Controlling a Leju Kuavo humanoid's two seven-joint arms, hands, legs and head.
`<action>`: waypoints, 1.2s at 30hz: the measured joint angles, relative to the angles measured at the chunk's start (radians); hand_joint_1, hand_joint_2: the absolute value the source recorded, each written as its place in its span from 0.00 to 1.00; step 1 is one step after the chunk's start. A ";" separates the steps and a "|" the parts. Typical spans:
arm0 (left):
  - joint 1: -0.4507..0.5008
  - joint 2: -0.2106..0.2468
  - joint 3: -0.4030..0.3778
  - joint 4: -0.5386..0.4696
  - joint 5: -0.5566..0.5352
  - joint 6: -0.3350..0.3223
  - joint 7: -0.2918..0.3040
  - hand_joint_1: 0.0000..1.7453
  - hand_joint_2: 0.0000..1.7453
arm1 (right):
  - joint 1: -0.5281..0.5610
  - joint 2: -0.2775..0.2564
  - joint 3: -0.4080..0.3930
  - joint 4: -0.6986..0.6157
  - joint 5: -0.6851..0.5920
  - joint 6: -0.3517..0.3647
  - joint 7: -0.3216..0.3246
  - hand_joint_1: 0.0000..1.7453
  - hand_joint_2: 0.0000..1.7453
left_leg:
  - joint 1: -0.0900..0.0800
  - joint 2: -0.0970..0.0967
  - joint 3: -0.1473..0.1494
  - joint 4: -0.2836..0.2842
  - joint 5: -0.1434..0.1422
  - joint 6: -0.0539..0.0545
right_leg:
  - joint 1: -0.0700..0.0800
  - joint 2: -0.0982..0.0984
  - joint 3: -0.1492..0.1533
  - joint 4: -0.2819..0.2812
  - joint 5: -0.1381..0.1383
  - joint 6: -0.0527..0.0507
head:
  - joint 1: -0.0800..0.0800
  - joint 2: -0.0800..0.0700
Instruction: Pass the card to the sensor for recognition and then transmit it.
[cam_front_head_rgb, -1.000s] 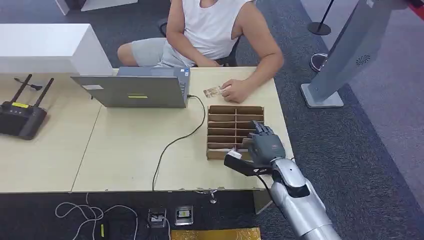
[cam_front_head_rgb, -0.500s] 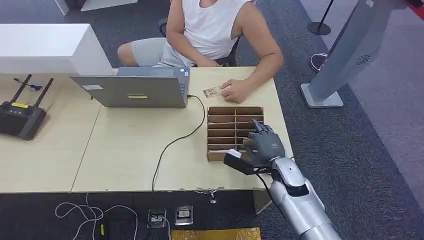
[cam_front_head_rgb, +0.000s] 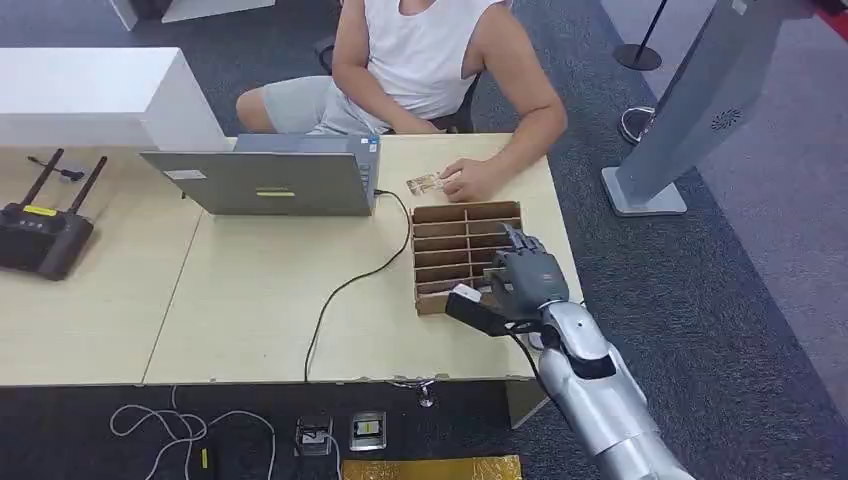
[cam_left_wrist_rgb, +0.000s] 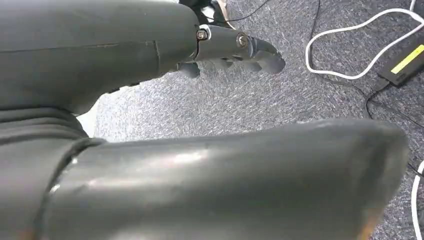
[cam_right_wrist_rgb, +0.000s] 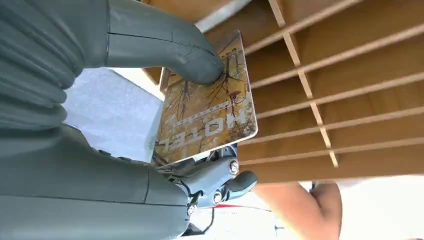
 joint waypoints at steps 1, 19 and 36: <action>0.000 0.000 0.000 0.000 0.000 0.000 0.000 0.00 0.00 | -0.004 0.000 0.000 0.000 -0.003 0.000 -0.001 1.00 1.00 | 0.000 0.000 0.000 0.000 0.000 0.000 | 0.000 0.000 0.000 0.000 0.000 0.000 | 0.000 0.000; 0.000 0.000 0.000 0.000 -0.008 0.008 -0.014 0.00 0.00 | -0.124 -0.034 -0.039 -0.077 -0.012 0.028 -0.013 1.00 1.00 | 0.000 0.000 0.000 0.000 0.000 0.000 | 0.000 0.000 0.000 0.000 0.000 0.000 | 0.000 0.000; -0.010 -0.001 0.000 0.000 -0.036 0.003 -0.014 0.00 0.00 | -0.336 -0.048 -0.076 -0.031 0.019 -0.033 -0.090 1.00 1.00 | 0.000 0.000 -0.002 0.000 0.000 0.000 | 0.000 0.000 -0.001 0.000 0.000 0.000 | 0.000 0.000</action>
